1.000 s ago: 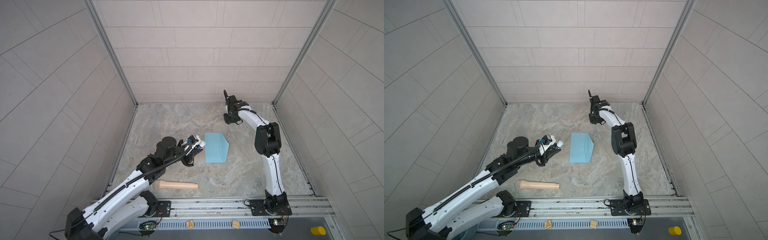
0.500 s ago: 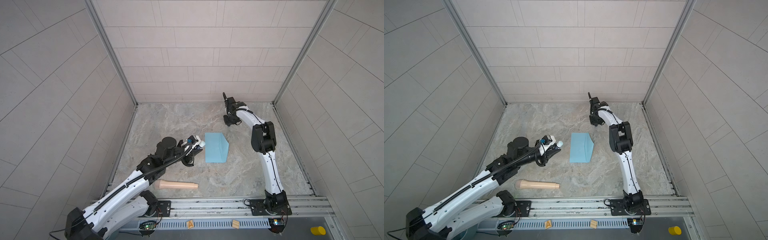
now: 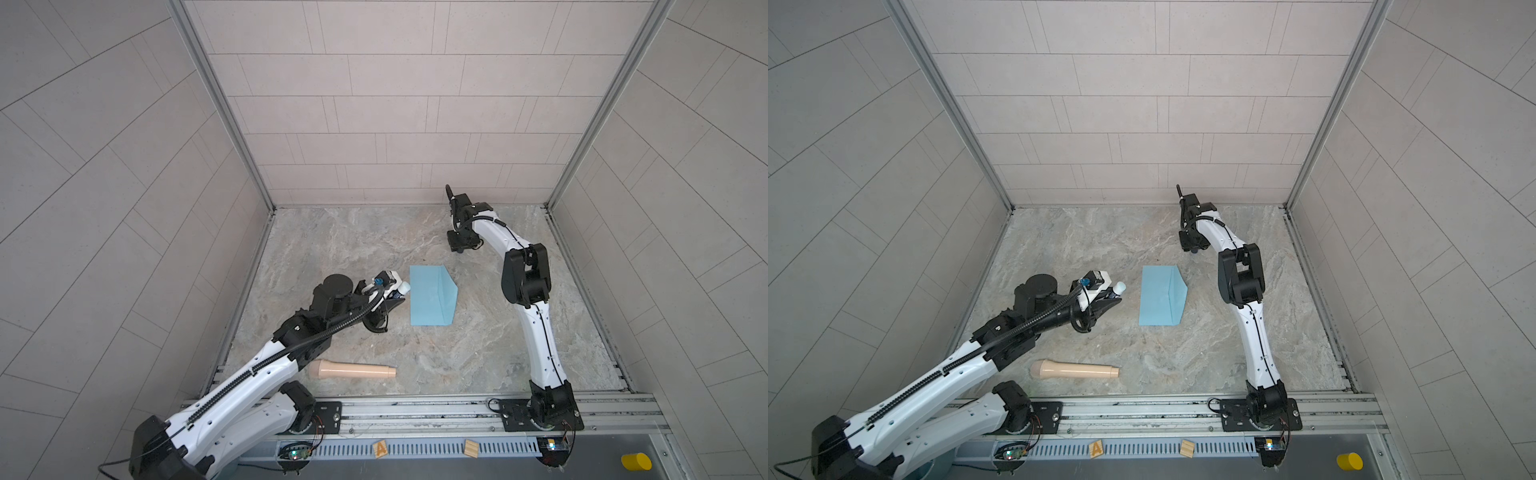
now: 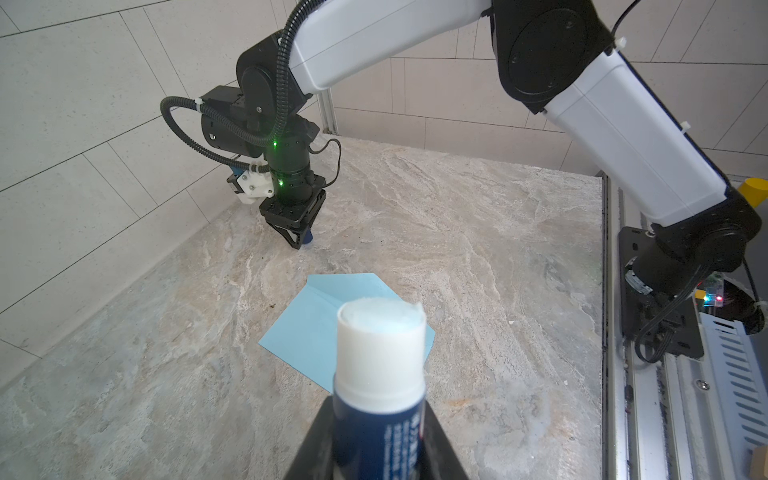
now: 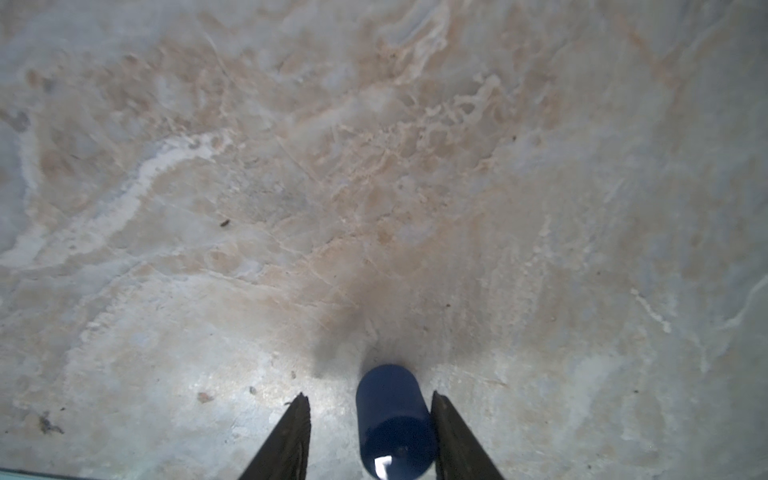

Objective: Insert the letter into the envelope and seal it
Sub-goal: 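Lower the blue cap with the right gripper toward the table beside the envelope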

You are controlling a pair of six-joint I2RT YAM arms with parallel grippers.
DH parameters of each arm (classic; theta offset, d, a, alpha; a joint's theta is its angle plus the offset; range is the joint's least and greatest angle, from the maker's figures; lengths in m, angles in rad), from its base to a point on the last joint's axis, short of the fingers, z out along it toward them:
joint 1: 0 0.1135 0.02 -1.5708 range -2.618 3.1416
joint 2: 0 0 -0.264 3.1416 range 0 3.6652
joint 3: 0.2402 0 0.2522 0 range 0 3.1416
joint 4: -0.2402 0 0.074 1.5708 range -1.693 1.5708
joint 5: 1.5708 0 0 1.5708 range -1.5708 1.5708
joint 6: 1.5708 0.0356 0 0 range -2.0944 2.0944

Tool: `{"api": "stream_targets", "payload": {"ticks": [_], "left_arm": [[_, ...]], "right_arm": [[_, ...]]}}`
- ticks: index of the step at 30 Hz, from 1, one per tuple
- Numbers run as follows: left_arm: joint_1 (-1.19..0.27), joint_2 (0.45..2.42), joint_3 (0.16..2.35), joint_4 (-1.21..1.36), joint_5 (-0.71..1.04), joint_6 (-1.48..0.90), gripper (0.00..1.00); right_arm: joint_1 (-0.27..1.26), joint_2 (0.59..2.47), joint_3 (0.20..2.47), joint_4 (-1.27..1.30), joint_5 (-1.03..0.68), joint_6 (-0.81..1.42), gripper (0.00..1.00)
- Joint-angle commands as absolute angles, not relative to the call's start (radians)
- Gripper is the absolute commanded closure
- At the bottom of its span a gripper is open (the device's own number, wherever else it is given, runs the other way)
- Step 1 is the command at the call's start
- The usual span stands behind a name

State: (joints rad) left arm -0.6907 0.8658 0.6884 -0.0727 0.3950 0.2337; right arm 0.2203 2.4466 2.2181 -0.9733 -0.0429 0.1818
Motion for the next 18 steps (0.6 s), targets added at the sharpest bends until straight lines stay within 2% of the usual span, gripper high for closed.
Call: {"api": "stream_targets", "payload": {"ticks": [1, 12, 18], "left_arm": [[-0.694, 0.847, 0.678, -0.034, 0.391, 0.217, 1.00], [-0.694, 0.848, 0.678, -0.019, 0.384, 0.204, 1.00], [-0.695, 0.849, 0.674, -0.018, 0.383, 0.199, 1.00]], "right_arm": [[0.215, 2.437, 2.252, -1.028, -0.044, 0.180, 0.47], [0.215, 2.350, 2.253, -1.042, -0.070, 0.181, 0.37], [0.215, 2.375, 2.249, -1.057, -0.083, 0.180, 0.36]]}}
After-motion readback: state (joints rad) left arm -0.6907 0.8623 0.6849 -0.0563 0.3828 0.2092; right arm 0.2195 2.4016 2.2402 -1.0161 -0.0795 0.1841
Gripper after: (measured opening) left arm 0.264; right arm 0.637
